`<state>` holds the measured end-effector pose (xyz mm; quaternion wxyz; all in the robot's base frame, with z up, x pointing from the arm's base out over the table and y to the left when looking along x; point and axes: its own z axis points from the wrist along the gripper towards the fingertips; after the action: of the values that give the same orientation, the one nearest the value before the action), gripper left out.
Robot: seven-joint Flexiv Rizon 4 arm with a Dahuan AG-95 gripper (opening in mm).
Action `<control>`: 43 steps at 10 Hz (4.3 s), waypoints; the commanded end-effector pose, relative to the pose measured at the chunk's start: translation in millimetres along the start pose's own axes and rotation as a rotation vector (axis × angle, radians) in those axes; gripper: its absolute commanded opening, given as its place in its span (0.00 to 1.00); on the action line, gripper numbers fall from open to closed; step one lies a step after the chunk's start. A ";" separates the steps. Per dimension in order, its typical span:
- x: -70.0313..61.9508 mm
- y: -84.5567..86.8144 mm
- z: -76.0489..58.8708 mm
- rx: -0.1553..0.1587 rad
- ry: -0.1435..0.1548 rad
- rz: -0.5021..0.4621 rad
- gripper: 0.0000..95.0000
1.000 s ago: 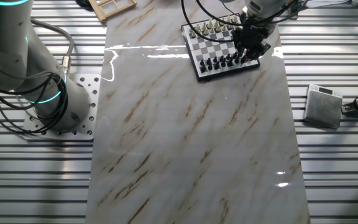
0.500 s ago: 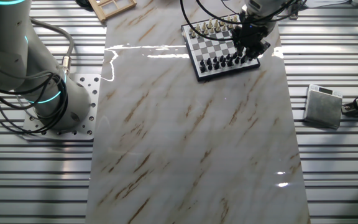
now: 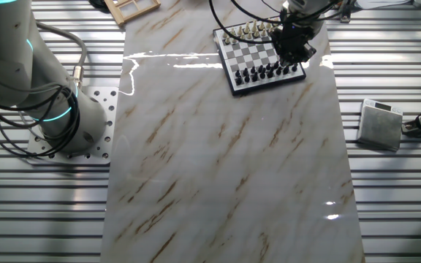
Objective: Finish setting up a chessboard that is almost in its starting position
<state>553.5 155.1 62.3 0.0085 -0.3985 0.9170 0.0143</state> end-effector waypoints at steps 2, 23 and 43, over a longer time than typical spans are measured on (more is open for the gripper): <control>9.3 -1.4 -10.8 -0.003 0.002 0.001 0.00; 90.9 -93.8 -37.3 0.001 0.031 -0.130 0.00; 145.9 -159.4 -33.5 0.010 0.025 -0.036 0.00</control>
<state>569.4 -60.7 88.7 -0.0014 -0.4425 0.8968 -0.0020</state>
